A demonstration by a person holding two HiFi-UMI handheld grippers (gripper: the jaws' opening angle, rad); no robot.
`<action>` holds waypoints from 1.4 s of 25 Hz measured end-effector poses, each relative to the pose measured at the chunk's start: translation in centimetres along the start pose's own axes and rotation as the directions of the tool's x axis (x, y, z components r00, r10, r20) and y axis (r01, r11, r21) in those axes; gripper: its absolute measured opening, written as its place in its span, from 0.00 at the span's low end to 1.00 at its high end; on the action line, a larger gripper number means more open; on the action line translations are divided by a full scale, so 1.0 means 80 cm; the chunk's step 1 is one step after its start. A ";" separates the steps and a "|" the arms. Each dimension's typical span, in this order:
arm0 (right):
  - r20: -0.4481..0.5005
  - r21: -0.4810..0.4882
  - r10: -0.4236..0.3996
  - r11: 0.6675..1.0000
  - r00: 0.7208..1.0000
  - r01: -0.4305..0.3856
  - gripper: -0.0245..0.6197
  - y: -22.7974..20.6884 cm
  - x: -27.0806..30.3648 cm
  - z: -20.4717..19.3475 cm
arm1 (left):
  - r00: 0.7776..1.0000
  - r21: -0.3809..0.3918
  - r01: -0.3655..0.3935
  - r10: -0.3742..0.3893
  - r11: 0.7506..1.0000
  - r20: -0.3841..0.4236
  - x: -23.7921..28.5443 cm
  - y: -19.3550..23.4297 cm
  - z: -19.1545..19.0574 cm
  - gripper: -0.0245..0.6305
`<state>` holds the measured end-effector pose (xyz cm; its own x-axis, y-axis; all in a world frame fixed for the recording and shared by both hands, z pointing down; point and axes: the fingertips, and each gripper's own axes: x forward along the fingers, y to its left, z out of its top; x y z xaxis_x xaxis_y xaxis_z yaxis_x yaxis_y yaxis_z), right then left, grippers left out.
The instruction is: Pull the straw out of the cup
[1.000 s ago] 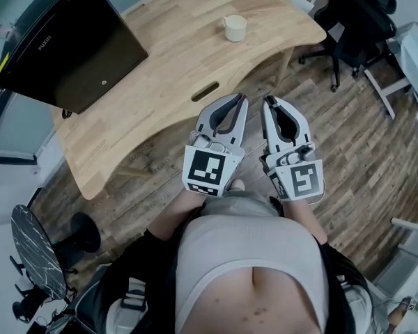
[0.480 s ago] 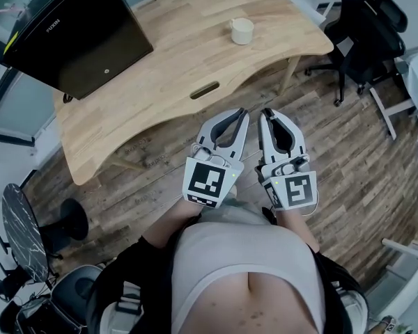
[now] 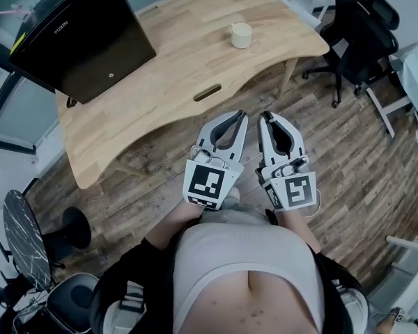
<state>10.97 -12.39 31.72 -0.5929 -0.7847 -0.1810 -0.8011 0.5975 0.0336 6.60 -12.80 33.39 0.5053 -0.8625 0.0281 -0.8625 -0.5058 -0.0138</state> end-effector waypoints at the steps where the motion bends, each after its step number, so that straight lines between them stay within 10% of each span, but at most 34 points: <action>1: 0.002 -0.002 -0.005 1.000 1.000 0.005 0.10 0.007 -0.002 0.002 | 1.000 0.002 0.004 -0.004 1.000 0.005 -0.009 0.001 0.002 0.07; 22: -0.028 -0.018 -0.049 0.999 0.998 0.049 0.10 0.236 -0.103 0.027 | 0.999 -0.009 0.042 -0.042 0.999 0.016 -0.260 -0.001 -0.004 0.07; 35: -0.025 -0.027 -0.070 0.997 0.997 0.069 0.10 0.276 -0.168 0.049 | 0.996 -0.024 0.092 -0.091 0.996 0.014 -0.312 -0.051 -0.008 0.07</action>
<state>1.60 11.96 31.06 -0.5374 -0.8284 -0.1582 -0.8421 0.5371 0.0478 -2.46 10.79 33.38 0.5822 -0.8129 0.0148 -0.8130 -0.5821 0.0127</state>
